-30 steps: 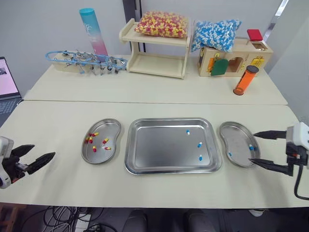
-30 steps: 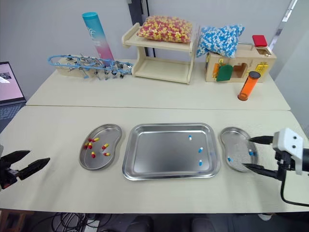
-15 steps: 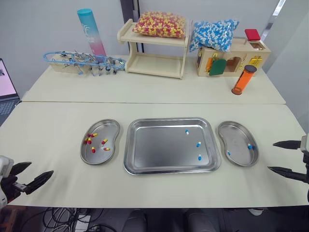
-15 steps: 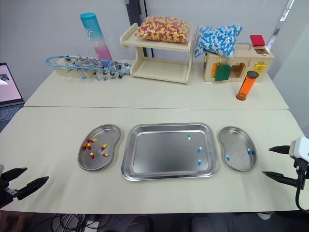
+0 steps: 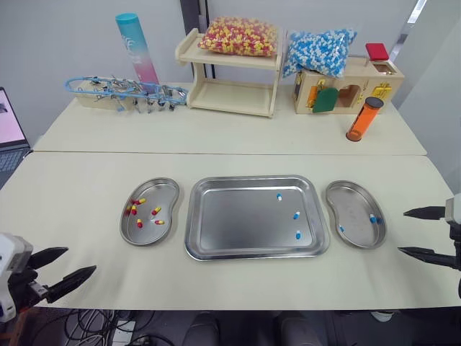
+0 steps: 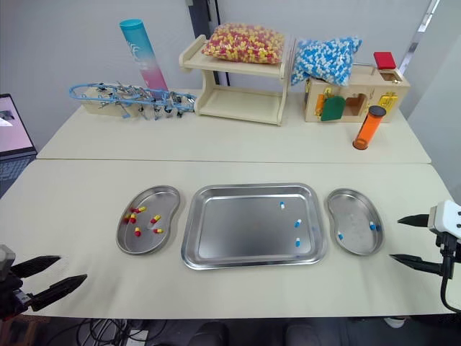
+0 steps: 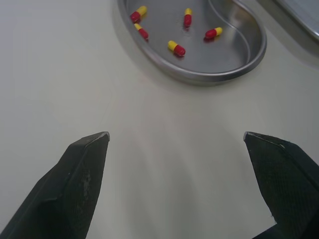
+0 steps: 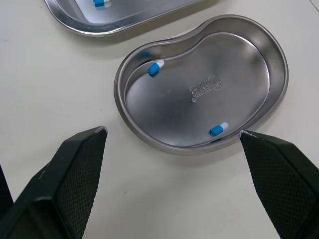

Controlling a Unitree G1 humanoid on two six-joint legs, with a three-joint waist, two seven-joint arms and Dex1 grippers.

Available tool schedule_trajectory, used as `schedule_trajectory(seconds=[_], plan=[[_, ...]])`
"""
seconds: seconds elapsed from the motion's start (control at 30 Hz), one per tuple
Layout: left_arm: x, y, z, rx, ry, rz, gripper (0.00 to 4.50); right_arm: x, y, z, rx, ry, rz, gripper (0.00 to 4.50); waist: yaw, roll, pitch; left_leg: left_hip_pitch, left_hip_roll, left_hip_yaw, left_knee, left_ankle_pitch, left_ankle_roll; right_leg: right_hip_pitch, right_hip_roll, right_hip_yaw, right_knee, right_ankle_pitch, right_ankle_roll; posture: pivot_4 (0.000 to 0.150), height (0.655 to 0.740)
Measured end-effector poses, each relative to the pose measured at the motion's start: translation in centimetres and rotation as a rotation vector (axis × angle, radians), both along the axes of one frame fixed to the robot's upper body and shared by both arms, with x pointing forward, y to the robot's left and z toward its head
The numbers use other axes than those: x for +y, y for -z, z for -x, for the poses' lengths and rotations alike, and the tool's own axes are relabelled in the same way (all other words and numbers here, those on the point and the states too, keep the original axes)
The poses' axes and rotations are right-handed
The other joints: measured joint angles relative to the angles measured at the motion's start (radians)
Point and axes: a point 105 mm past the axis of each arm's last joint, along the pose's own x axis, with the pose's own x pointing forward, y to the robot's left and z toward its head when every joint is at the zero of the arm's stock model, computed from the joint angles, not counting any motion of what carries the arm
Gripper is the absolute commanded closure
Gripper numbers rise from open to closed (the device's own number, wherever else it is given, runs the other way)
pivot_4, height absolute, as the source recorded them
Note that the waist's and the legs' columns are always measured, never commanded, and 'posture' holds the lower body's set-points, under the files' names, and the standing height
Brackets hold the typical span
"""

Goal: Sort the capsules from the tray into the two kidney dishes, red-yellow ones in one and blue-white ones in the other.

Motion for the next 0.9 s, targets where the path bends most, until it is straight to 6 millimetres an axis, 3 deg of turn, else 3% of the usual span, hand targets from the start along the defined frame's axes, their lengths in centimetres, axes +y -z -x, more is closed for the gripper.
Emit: schedule_trajectory(seconds=[0.37, 0.57, 0.73, 0.9], plan=[[-3.2, -1.7, -0.3, -0.066, 0.224, 0.006, 0.02, 0.2, 0.3, 0.3, 0.022, -0.006, -0.001, 0.00, 0.001, 0.000, 0.000, 0.000, 0.000, 0.000, 0.000, 0.000, 0.000, 0.000, 0.000, 0.000, 0.000, 0.000, 0.000, 0.150, 0.7400], [-6.9, -1.8, -0.3, -0.131, 0.400, 0.038, 0.02, 0.8, 0.0, 0.0, -0.015, -0.003, -0.004, 0.00, 0.001, 0.000, 0.000, 0.000, 0.000, 0.001, 0.000, 0.000, 0.000, 0.000, 0.000, 0.001, 0.000, 0.000, 0.000, 0.150, 0.7400], [-10.7, -1.8, -0.1, -0.192, 0.574, 0.099, 0.02, 2.7, -0.9, -0.5, -0.049, -0.026, -0.008, 0.00, 0.001, 0.001, 0.000, 0.000, 0.000, 0.000, 0.000, 0.000, 0.000, 0.000, 0.000, 0.000, 0.000, 0.000, 0.000, 0.150, 0.7400], [-13.9, -1.9, -0.4, -0.264, 0.704, 0.148, 0.02, 6.4, -1.8, -0.7, -0.074, -0.093, -0.049, 0.00, 0.001, 0.001, 0.000, 0.000, 0.000, 0.000, 0.000, 0.000, 0.000, 0.001, 0.000, 0.000, 0.000, 0.000, 0.000, 0.150, 0.7400]])
